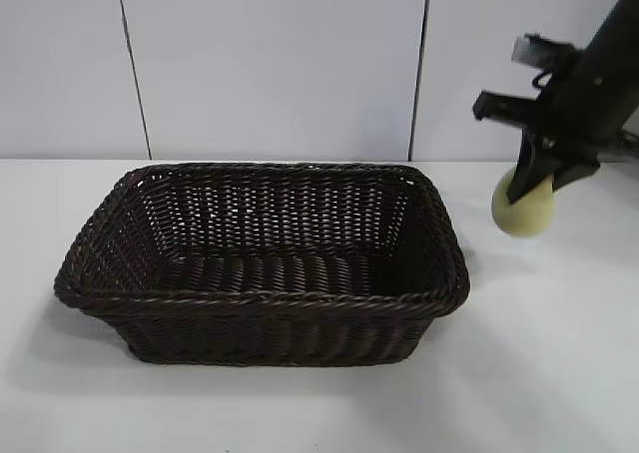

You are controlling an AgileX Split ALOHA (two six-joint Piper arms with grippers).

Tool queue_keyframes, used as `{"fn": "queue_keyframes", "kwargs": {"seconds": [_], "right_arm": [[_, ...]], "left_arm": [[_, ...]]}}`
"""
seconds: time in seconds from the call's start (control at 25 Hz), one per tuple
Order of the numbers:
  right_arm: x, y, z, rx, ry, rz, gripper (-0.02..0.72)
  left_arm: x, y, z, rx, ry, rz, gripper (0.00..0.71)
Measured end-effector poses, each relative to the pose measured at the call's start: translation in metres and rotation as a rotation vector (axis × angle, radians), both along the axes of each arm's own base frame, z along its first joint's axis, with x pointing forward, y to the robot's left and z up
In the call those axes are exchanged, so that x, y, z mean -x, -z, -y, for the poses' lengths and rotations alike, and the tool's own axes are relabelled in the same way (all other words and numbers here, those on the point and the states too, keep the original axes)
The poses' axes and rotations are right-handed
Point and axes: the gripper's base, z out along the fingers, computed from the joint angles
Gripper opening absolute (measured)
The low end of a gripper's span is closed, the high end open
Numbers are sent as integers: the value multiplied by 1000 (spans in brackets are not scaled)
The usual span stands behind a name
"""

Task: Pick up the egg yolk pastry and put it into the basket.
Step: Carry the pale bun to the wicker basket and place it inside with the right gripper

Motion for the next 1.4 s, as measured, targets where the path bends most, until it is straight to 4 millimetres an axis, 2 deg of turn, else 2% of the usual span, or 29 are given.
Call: {"fn": "queue_keyframes", "kwargs": {"seconds": [0.2,0.32,0.6,0.8,0.96,1.2,1.4], "right_arm": [[0,-2,-7,-59,7,-1,33],[1,-3,-22,-68,-24,22,33],[16,-6,-100,-88,-207,94,33],[37,-9,-153,-105,-343,139,33],[47,-8,-179,-117,-397,187,33],[39,16,-188,-102,-397,152,33],[27,58,-196,-72,-389,66,33]], "left_arm": [[0,0,0,0,0,0,565],[0,0,0,0,0,0,565],[0,0,0,0,0,0,565],[0,0,0,0,0,0,565],[0,0,0,0,0,0,565],[0,0,0,0,0,0,565],[0,0,0,0,0,0,565]]}}
